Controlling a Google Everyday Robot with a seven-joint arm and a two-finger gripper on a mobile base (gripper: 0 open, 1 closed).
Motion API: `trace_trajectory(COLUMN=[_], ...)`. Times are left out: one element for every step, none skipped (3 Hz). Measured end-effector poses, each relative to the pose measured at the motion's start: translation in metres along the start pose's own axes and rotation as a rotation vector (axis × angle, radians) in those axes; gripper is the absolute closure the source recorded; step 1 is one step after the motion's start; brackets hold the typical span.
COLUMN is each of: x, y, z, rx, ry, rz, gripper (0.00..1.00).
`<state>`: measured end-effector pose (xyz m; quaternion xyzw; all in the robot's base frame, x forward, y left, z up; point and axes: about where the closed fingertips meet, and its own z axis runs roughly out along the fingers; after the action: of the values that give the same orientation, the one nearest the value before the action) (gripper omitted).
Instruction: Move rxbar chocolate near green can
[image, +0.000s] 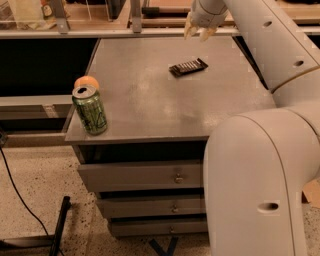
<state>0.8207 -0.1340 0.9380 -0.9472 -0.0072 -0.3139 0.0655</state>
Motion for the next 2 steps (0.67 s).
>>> trace_trajectory(x=[-0.005,-0.013], y=[0.001,0.009], z=[0.007,0.022], rx=[-0.012,-0.050], ry=[-0.032,-0.071], rz=[0.009,0.023], gripper=[0.82,0.80])
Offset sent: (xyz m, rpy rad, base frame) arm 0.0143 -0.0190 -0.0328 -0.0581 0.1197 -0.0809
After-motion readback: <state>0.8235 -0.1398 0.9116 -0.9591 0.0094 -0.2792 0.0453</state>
